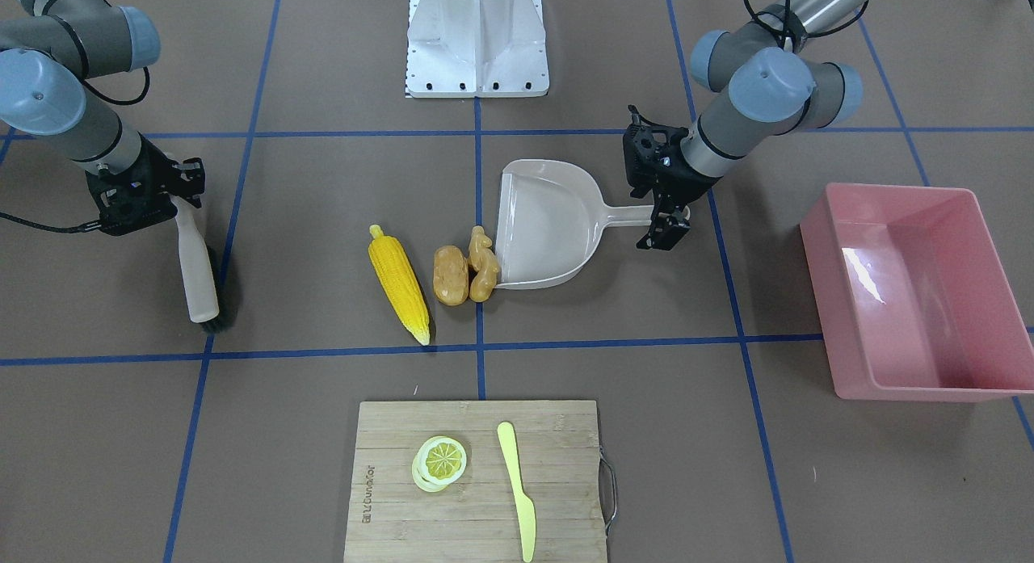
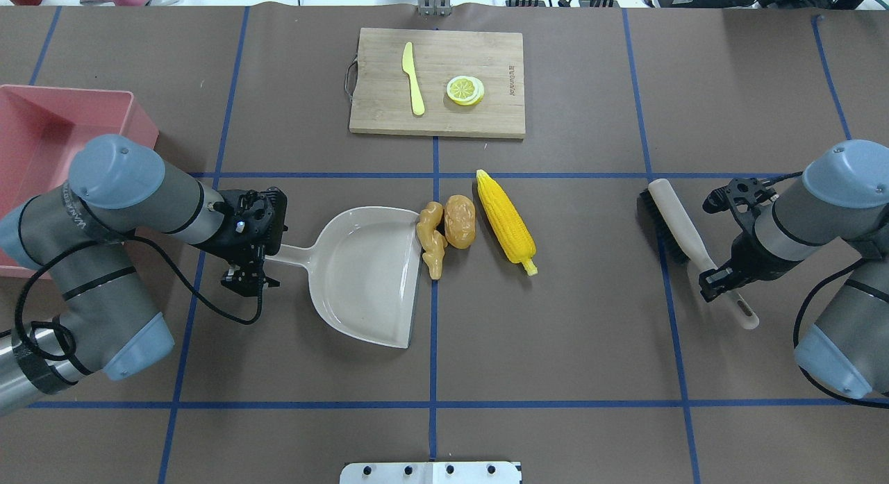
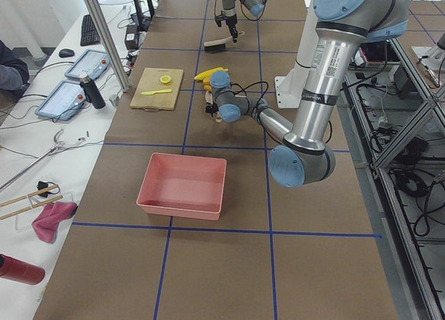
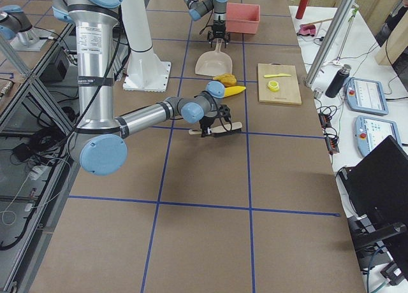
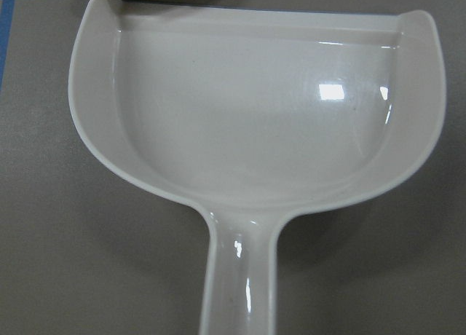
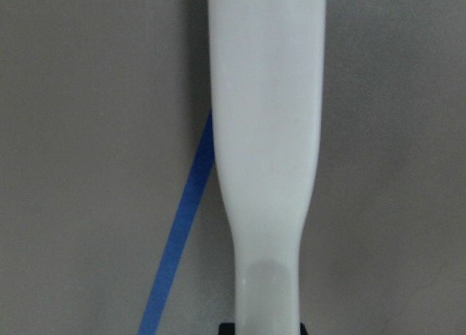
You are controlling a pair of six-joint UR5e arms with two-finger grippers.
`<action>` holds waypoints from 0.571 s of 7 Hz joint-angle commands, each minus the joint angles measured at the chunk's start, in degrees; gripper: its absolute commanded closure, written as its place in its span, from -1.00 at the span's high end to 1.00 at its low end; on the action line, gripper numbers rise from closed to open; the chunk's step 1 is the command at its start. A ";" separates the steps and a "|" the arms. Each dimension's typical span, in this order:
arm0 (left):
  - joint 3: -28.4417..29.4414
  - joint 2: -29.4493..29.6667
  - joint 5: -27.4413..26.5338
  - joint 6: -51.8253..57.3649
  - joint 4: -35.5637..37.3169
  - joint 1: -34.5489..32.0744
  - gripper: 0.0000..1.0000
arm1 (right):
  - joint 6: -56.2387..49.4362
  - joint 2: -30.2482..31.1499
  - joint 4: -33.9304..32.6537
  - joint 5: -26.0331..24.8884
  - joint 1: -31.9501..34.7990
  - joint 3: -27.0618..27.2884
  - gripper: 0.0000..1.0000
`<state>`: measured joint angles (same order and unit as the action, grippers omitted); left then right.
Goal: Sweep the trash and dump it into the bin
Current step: 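Grasp the dustpan handle with the left gripper while the right gripper lifts the brush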
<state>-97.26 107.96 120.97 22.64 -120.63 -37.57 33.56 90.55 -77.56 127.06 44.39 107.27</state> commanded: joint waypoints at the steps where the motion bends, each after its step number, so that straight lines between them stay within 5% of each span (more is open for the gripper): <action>1: 0.76 0.58 0.15 0.03 -0.22 -0.13 0.97 | 0.10 -0.19 -1.79 1.42 3.57 1.80 -1.00; 4: 0.50 0.32 0.58 0.03 -0.13 0.04 0.96 | 1.75 -1.60 -11.54 1.96 7.46 8.90 -1.00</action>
<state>-96.72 108.37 121.45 22.62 -120.82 -37.63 34.08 89.59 -85.53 128.99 51.00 113.18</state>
